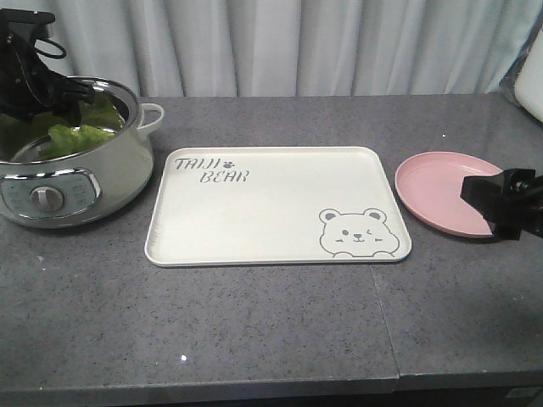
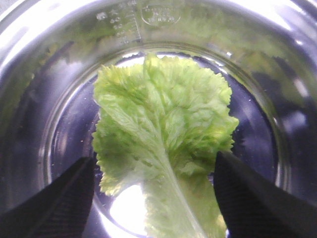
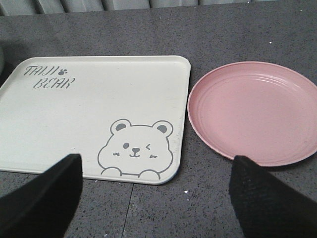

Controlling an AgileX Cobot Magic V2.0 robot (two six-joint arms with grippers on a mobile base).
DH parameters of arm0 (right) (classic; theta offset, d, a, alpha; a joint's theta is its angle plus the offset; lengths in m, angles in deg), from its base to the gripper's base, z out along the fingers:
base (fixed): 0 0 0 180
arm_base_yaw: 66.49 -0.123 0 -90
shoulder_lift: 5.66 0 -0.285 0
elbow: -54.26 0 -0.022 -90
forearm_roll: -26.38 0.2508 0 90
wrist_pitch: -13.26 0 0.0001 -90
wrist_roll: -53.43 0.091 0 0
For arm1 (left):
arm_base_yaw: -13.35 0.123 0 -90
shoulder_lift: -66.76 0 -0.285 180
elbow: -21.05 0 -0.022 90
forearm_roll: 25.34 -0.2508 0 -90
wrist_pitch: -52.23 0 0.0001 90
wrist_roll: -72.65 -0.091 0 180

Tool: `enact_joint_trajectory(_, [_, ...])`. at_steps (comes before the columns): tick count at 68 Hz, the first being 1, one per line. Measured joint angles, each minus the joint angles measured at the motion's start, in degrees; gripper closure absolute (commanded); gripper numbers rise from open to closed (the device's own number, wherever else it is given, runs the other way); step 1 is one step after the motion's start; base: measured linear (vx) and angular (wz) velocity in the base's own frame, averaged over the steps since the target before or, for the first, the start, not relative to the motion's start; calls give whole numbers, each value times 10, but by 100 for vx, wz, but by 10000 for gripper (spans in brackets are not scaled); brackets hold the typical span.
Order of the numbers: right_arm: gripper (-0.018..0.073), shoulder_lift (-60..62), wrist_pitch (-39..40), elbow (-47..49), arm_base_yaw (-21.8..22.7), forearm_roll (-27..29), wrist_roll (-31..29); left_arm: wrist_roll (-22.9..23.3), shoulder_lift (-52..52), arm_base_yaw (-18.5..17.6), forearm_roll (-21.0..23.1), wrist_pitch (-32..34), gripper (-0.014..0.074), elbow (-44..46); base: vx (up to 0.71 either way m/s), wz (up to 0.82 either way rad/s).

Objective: Transfer vegetables to tray and serve

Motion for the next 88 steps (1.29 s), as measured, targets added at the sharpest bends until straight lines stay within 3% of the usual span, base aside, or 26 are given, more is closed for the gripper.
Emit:
enact_joint_trajectory(52, [-20,0,-8,0,0,0,0,2,72,0,4,-9,113,0,0,0])
enact_joint_trajectory(62, [-13,0,-8,0,0,0,0,2,72,0,9,-9,252,0,0,0])
enact_joint_trajectory(77, [20,0,-14,0,0,1,0,4,73,0,13,-4,606,0,0,0])
enact_joint_trajectory(88, [40,0,-21,0,0,2,0,4,73,0,7,-3,604,0,0,0])
